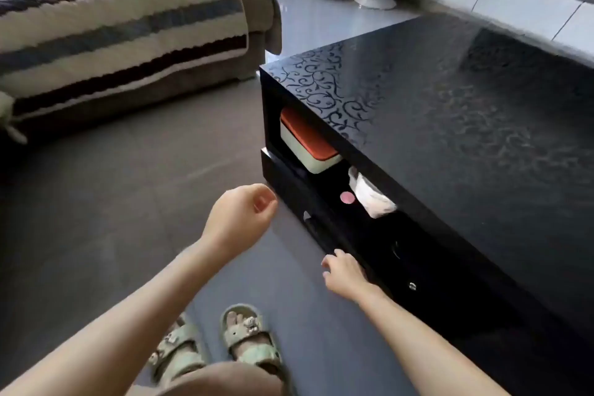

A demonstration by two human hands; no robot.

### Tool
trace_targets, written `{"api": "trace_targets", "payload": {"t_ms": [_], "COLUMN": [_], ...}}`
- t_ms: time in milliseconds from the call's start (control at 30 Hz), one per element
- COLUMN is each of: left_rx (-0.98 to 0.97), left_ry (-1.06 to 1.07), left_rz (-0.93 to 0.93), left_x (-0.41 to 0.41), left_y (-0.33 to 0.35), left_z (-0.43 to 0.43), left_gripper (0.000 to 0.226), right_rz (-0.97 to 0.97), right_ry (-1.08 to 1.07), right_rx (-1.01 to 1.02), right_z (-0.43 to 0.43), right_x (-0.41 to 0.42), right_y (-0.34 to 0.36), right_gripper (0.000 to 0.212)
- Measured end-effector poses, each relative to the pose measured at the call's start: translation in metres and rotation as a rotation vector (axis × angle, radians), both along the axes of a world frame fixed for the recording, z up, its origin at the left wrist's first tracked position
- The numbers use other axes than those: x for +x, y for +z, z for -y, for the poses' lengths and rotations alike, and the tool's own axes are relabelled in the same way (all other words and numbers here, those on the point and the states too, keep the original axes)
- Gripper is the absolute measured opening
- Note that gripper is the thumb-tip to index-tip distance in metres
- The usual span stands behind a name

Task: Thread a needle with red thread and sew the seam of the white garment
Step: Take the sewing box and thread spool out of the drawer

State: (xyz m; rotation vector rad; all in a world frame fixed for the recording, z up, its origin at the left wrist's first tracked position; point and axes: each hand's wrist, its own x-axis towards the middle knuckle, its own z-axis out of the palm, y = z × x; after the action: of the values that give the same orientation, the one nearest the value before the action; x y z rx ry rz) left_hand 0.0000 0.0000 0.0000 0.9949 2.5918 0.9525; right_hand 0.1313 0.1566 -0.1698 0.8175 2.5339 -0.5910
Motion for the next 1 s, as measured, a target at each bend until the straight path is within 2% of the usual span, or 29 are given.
{"api": "trace_targets", "payload": {"t_ms": [100, 233, 400, 533, 633, 700, 733, 833, 867, 900, 933, 1000], "left_rx": [-0.092, -0.188, -0.235, -0.255, -0.275, -0.294, -0.303, -0.33, -0.352, -0.381, -0.415, -0.483], "left_ry": [0.019, -0.004, 0.011, 0.009, -0.022, -0.04, -0.042, -0.039, -0.043, -0.056, -0.075, -0.118], "left_rz": [-0.019, 0.0, 0.071, 0.11, 0.112, 0.116, 0.121, 0.149, 0.162, 0.167, 0.174, 0.204], "left_x": [-0.034, -0.063, -0.074, -0.066, -0.058, -0.055, -0.053, -0.048, -0.047, -0.046, -0.044, -0.042], "left_y": [-0.035, -0.07, -0.094, -0.105, -0.11, -0.113, -0.116, -0.133, -0.142, -0.153, -0.162, -0.178], "left_z": [-0.008, -0.008, -0.02, -0.036, -0.047, -0.05, -0.052, -0.054, -0.055, -0.057, -0.059, -0.063], "left_gripper": [0.012, 0.013, 0.014, 0.016, 0.017, 0.019, 0.019, 0.017, 0.016, 0.017, 0.023, 0.044], "right_rz": [0.083, 0.176, 0.235, 0.212, 0.174, 0.008, -0.134, -0.567, -0.62, -0.582, -0.445, -0.087], "right_ry": [-0.037, -0.013, -0.01, 0.023, 0.128, 0.13, 0.077, -0.221, -0.308, -0.362, -0.383, -0.288], "right_rx": [0.018, 0.17, 0.208, 0.035, -0.061, -0.07, -0.07, 0.093, 0.154, 0.172, 0.145, 0.074], "right_z": [-0.013, -0.004, 0.024, 0.042, 0.061, 0.072, 0.076, 0.067, 0.059, 0.051, 0.044, 0.035], "right_x": [-0.027, -0.043, -0.046, -0.037, -0.031, -0.024, -0.019, -0.004, 0.002, 0.007, 0.011, 0.02], "right_y": [-0.034, -0.064, -0.061, -0.055, -0.04, -0.022, -0.016, -0.013, -0.019, -0.025, -0.032, -0.052], "right_gripper": [0.035, 0.033, 0.038, 0.041, 0.042, 0.03, 0.024, 0.016, 0.015, 0.014, 0.015, 0.023]}}
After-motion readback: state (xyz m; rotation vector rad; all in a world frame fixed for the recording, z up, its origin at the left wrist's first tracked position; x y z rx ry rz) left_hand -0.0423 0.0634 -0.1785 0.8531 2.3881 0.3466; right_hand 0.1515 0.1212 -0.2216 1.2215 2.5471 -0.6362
